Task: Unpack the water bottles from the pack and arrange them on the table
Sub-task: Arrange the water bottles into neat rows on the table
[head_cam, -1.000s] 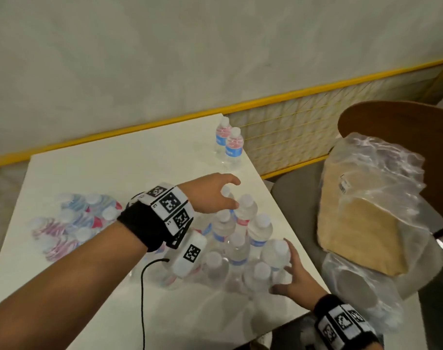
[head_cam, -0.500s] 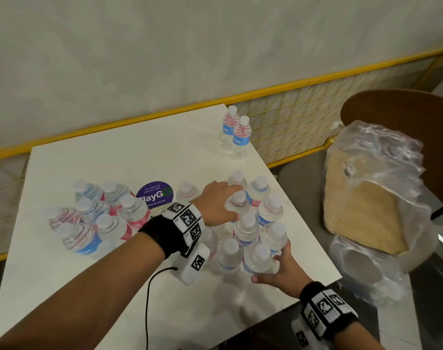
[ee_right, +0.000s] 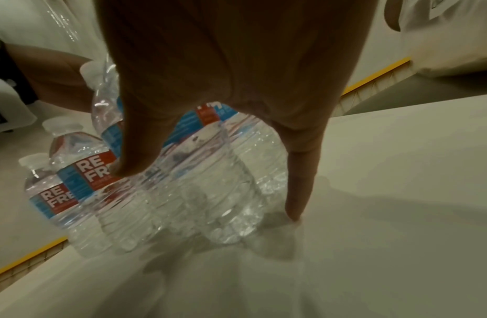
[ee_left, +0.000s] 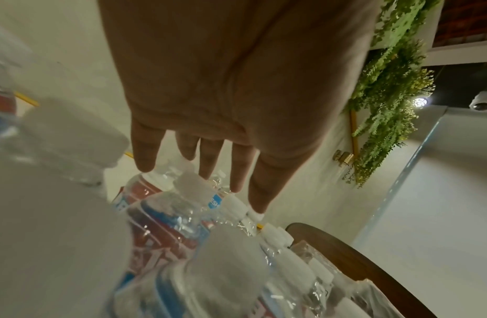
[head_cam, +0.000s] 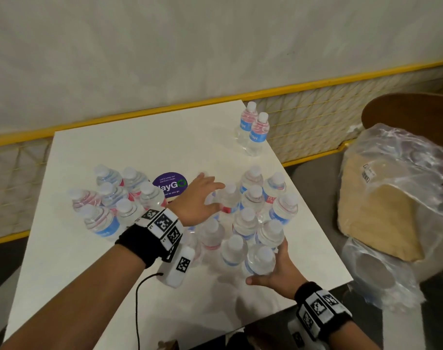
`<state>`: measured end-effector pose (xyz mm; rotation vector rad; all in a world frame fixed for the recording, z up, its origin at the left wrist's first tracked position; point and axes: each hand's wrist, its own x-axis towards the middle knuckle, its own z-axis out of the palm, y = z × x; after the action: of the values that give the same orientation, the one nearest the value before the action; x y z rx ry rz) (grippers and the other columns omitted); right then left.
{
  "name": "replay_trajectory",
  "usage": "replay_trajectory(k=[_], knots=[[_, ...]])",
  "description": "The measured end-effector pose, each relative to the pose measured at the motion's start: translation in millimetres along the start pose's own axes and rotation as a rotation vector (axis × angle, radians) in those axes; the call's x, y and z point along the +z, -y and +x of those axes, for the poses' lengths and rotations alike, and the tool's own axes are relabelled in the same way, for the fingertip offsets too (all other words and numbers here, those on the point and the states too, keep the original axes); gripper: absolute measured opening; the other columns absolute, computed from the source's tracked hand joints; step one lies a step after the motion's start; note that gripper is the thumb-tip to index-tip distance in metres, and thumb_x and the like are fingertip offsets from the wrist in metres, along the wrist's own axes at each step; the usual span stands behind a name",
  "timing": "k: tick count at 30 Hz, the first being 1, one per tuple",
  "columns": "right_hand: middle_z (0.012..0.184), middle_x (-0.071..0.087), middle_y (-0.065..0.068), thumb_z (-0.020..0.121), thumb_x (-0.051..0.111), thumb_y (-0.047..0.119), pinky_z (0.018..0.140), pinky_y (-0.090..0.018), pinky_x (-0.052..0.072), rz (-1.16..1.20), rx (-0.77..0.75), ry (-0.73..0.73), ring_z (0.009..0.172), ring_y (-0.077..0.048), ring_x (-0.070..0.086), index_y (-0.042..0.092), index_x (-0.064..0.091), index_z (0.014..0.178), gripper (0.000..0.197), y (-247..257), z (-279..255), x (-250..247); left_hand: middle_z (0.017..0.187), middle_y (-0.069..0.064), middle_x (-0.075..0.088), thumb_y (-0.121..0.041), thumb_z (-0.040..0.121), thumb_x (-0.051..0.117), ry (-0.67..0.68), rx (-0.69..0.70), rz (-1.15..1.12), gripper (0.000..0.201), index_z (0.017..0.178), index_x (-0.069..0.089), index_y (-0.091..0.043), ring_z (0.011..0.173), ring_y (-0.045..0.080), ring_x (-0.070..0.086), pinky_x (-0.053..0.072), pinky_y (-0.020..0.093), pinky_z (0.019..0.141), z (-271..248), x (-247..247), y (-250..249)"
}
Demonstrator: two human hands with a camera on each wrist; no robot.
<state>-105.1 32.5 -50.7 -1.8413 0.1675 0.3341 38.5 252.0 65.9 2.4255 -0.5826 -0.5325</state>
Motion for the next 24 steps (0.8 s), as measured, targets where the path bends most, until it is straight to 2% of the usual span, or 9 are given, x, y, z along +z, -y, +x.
replay_trajectory(k=[3, 6, 10, 12, 14, 17, 19, 22, 24], knots=[[0.139, 0.026, 0.025, 0.051, 0.092, 0.020, 0.088, 0.005, 0.033, 0.032, 0.019, -0.025, 0.117, 0.029, 0.030, 0.045, -0.003, 0.132, 0.127, -2, 1, 20, 0.151, 0.004, 0.033, -0.017, 0.091, 0.060, -0.115, 0.059, -0.164, 0.047, 0.136, 0.045, -0.016, 0.142, 0.013, 0.026, 0.021, 0.023, 0.114, -11, -7, 12], [0.133, 0.038, 0.017, 0.055, 0.090, 0.015, 0.090, -0.008, 0.034, 0.063, 0.061, -0.089, 0.116, 0.007, 0.043, 0.043, -0.008, 0.135, 0.129, 0, -2, 40, 0.139, -0.004, 0.047, -0.009, 0.091, 0.058, -0.410, 0.093, -0.275, 0.039, 0.128, 0.053, -0.019, 0.128, 0.010, 0.044, 0.035, 0.029, 0.110, -31, -24, 32], [0.122, 0.036, 0.032, 0.053, 0.091, 0.018, 0.103, -0.024, 0.033, 0.006, 0.078, -0.154, 0.121, -0.003, 0.040, 0.021, 0.002, 0.146, 0.128, -2, -7, 55, 0.136, 0.006, 0.051, 0.003, 0.087, 0.050, -0.918, 0.063, -0.326, 0.038, 0.121, 0.055, -0.013, 0.133, 0.020, 0.042, 0.030, 0.036, 0.114, -59, -41, 78], [0.129, 0.041, 0.020, 0.045, 0.091, 0.037, 0.103, -0.023, 0.032, -0.045, 0.072, -0.183, 0.124, -0.005, 0.040, 0.017, 0.016, 0.144, 0.126, -3, -11, 62, 0.138, 0.010, 0.048, 0.002, 0.086, 0.048, -1.074, 0.001, -0.335, 0.038, 0.122, 0.054, -0.008, 0.136, 0.025, 0.037, 0.026, 0.036, 0.116, -69, -43, 100], [0.136, 0.041, 0.010, 0.046, 0.090, 0.040, 0.101, -0.021, 0.031, -0.076, 0.090, -0.199, 0.125, -0.006, 0.041, 0.017, 0.022, 0.143, 0.120, -4, -13, 68, 0.139, 0.011, 0.046, -0.005, 0.086, 0.047, -1.201, -0.067, -0.421, 0.038, 0.124, 0.053, -0.007, 0.136, 0.024, 0.037, 0.027, 0.035, 0.115, -72, -45, 127], [0.135, 0.043, 0.006, 0.048, 0.090, 0.045, 0.099, -0.023, 0.036, -0.106, 0.141, -0.184, 0.122, -0.010, 0.046, 0.022, 0.030, 0.139, 0.111, -5, -16, 71, 0.138, 0.006, 0.045, -0.018, 0.086, 0.042, -1.377, -0.293, -0.722, 0.041, 0.125, 0.053, -0.023, 0.131, 0.021, 0.042, 0.033, 0.044, 0.112, -77, -35, 179], [0.131, 0.050, 0.007, 0.039, 0.084, 0.066, 0.093, -0.023, 0.043, -0.123, 0.174, -0.143, 0.118, -0.011, 0.052, 0.027, 0.040, 0.134, 0.112, -6, -19, 71, 0.141, 0.004, 0.042, -0.021, 0.087, 0.042, -1.394, -0.464, -0.862, 0.038, 0.122, 0.053, -0.032, 0.130, 0.022, 0.043, 0.034, 0.045, 0.112, -81, -25, 201], [0.125, 0.056, 0.012, 0.034, 0.080, 0.072, 0.089, -0.022, 0.046, -0.094, 0.208, -0.092, 0.115, -0.010, 0.055, 0.028, 0.046, 0.131, 0.111, -3, -23, 73, 0.144, 0.008, 0.037, -0.019, 0.094, 0.040, -1.305, -0.794, -0.812, 0.044, 0.138, 0.042, -0.012, 0.133, 0.023, 0.037, 0.028, 0.029, 0.110, -87, -8, 237], [0.125, 0.058, 0.013, 0.035, 0.078, 0.075, 0.096, -0.025, 0.043, -0.132, 0.185, -0.078, 0.116, -0.010, 0.055, 0.029, 0.047, 0.130, 0.109, 1, -23, 75, 0.129, 0.007, 0.043, -0.028, 0.085, 0.054, -1.173, -0.996, -0.922, 0.050, 0.132, 0.044, -0.013, 0.119, 0.021, 0.042, 0.032, 0.031, 0.098, -88, 8, 252]])
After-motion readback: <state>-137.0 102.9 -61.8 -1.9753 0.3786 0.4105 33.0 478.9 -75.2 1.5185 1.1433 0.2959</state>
